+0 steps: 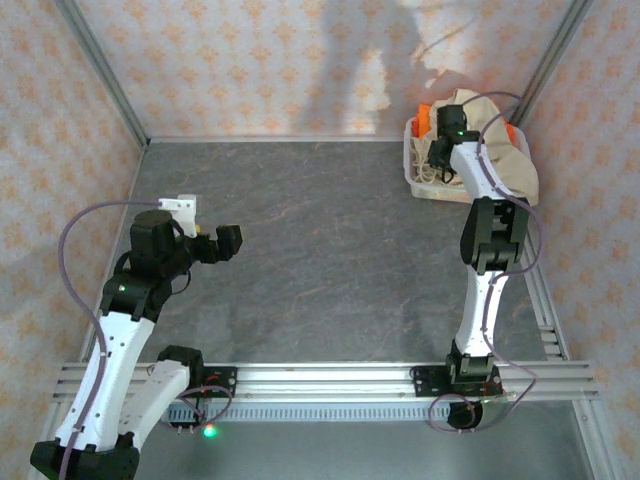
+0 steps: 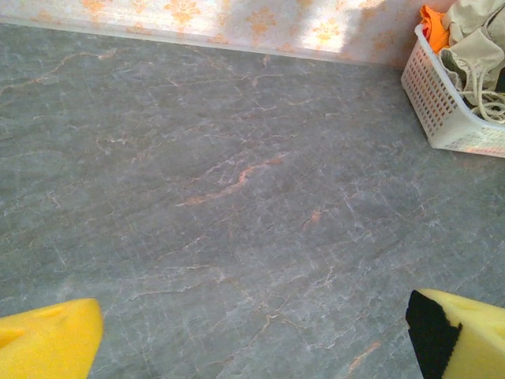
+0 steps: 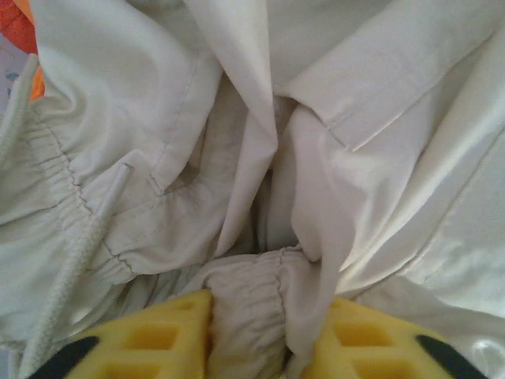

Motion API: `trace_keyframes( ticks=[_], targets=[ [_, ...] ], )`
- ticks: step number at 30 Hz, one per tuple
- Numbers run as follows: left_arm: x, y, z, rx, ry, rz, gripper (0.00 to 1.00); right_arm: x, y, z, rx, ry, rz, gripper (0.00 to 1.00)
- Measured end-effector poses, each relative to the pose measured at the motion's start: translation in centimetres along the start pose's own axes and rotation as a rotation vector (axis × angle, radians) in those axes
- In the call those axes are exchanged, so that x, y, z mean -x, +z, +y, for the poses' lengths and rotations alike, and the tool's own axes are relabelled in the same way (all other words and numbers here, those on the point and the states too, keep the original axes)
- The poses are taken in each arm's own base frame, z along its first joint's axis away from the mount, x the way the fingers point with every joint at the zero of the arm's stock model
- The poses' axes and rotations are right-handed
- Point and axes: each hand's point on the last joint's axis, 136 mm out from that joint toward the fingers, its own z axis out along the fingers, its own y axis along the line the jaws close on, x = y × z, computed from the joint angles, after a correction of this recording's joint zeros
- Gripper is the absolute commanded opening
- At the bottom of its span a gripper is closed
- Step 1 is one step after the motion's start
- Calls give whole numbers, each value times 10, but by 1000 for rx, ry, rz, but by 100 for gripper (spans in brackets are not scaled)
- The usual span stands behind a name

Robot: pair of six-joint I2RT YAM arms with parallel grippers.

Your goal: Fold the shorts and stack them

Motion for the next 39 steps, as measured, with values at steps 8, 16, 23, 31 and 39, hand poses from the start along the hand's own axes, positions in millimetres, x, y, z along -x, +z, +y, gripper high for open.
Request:
trace_keyframes(
  ticks=[8, 16, 23, 31, 39],
  targets=[
    [-2, -5, 0, 0, 21, -15, 100, -7, -26, -2, 44, 61, -16, 0],
    [-9, -4, 2, 2, 20, -12, 100, 47, -155, 1, 193, 128, -283, 0],
    [-10, -4, 2, 3, 19, -9, 100, 74, -232, 23, 369, 121, -420, 0],
    [-10, -4, 2, 4, 19, -9, 100, 73, -325, 111, 675, -26, -500, 0],
    [-10, -4, 4, 10, 20, -11, 100, 32, -442, 215, 1029, -241, -533, 0]
  ],
)
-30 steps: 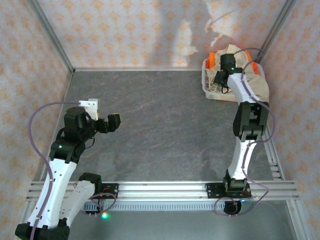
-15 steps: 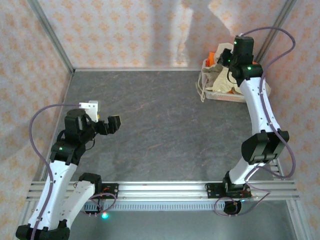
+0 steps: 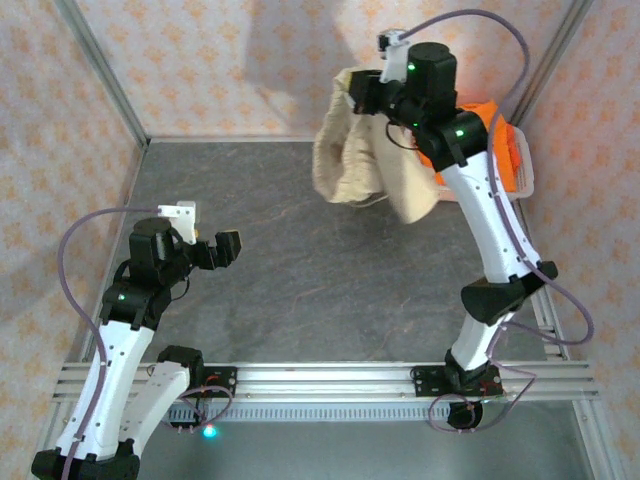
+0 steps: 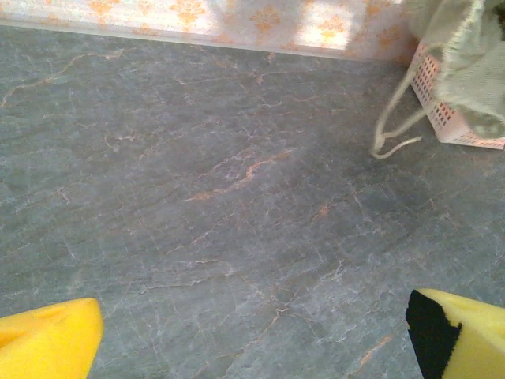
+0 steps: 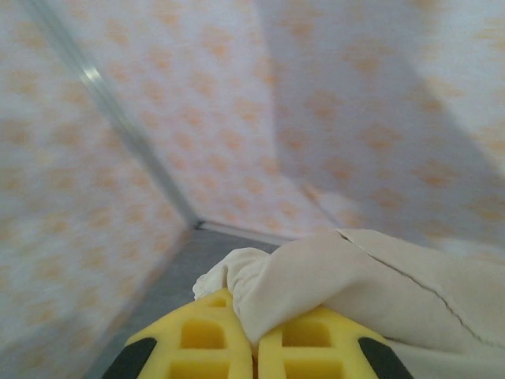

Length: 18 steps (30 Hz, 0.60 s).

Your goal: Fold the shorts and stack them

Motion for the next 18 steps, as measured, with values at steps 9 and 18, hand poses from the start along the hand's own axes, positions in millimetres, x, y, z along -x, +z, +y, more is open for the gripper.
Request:
trace_keyframes(
  ticks=[9, 18],
  targets=[
    [2, -8, 2, 15, 4, -39, 100, -9, -4, 44, 105, -40, 34, 0],
    [17, -20, -4, -10, -43, -128, 100, -155, -13, -66, -221, -34, 295, 64]
  ],
)
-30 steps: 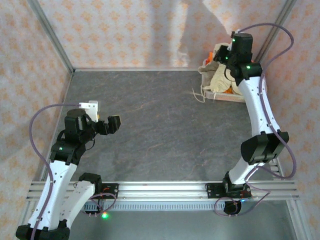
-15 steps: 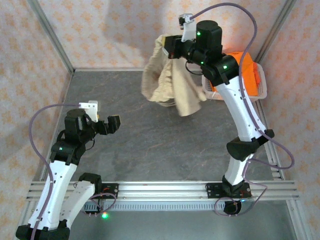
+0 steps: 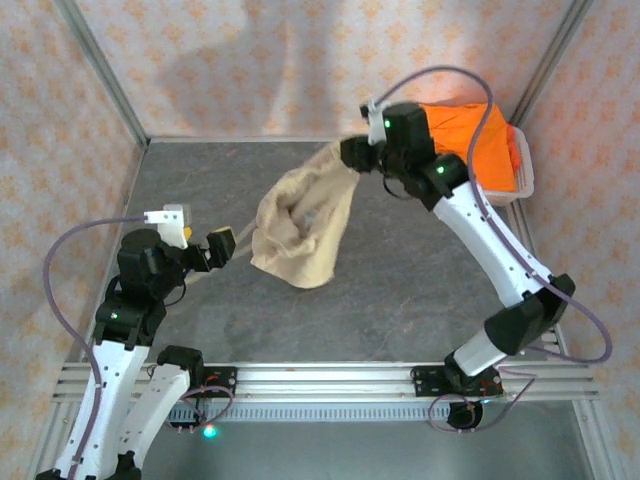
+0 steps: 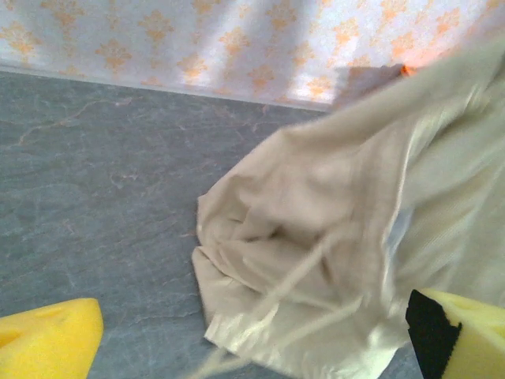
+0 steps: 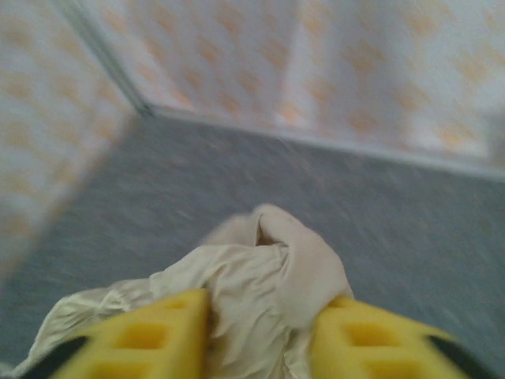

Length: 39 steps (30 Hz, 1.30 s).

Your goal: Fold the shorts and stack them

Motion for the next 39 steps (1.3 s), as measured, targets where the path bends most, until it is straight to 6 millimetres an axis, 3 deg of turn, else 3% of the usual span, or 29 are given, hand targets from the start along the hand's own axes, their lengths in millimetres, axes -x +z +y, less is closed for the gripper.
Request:
trace_keyframes(
  ticks=[2, 4, 8, 13, 19, 25, 30, 35, 39],
  targets=[
    [1, 2, -2, -10, -22, 0, 100, -35, 7, -30, -86, 15, 55, 81],
    [0, 9, -4, -27, -55, 18, 100, -66, 6, -54, -155, 29, 104, 86],
    [-13, 32, -6, -45, -125, 106, 98, -90, -6, -59, -169, 25, 127, 87],
    [-52, 65, -28, -81, -123, 291, 98, -107, -18, -45, -131, 12, 121, 85],
    [-86, 94, -53, -122, -118, 421, 97, -167, -2, -26, -78, 21, 238, 80],
    [-108, 120, -42, -48, -165, 487, 98, -210, 1, 35, 56, -68, 309, 73],
    [-104, 128, -27, 8, -224, 466, 98, -241, 9, 82, 135, -144, 357, 72],
    [-91, 134, -2, 59, -321, 395, 99, -287, 31, 91, 99, -157, 475, 61],
    [-98, 130, 9, 86, -355, 394, 99, -305, 46, 89, 65, -119, 512, 50]
  ],
)
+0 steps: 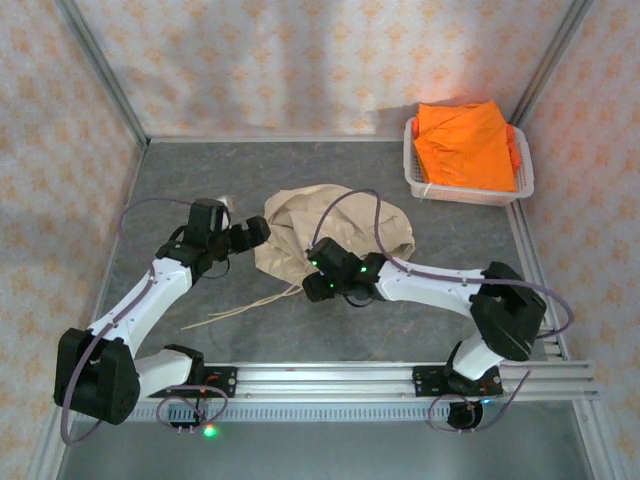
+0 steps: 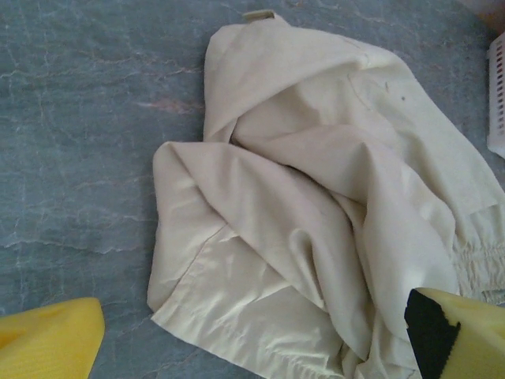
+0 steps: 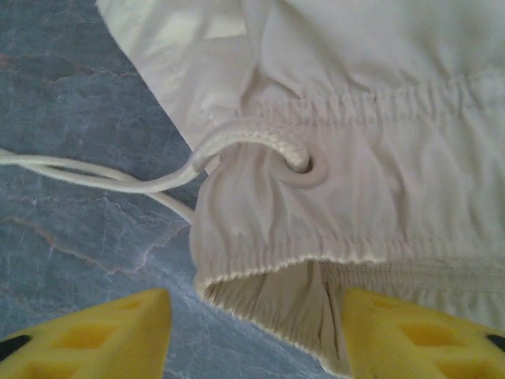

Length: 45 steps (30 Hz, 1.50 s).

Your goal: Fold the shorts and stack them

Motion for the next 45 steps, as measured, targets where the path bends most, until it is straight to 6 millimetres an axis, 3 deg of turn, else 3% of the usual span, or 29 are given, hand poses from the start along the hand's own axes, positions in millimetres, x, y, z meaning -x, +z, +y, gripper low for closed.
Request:
trace_keyframes(
  ticks=[4, 9, 11, 14, 16, 22, 25, 33, 38, 45],
  targets=[
    [-3, 1, 2, -1, -5, -2, 99, 10, 11, 4, -9, 32, -22, 38],
    [-9, 5, 8, 5, -19, 4, 99, 32, 11, 2, -49, 62, -86, 6],
    [-8, 6, 10, 8, -26, 3, 99, 37, 9, -2, -74, 66, -108, 0],
    [-8, 8, 11, 10, -31, 5, 96, 43, 2, -8, -104, 70, -134, 0],
    [-9, 11, 12, 13, -32, 9, 95, 49, -12, -11, -105, 81, -165, 0],
    [-12, 22, 14, 13, -36, 30, 88, 90, -103, -47, -58, 219, -393, 0],
    [-15, 31, 12, -10, -44, 49, 84, 95, -130, -63, -47, 273, -461, 0],
    [-35, 58, 11, -21, -41, 133, 71, 92, -134, -70, -15, 319, -456, 0],
    [-54, 74, 21, 17, -20, 201, 64, 96, -139, -79, -2, 361, -466, 0],
    [-61, 92, 29, 63, 23, 250, 55, 96, -139, -80, 17, 375, -460, 0]
  ],
)
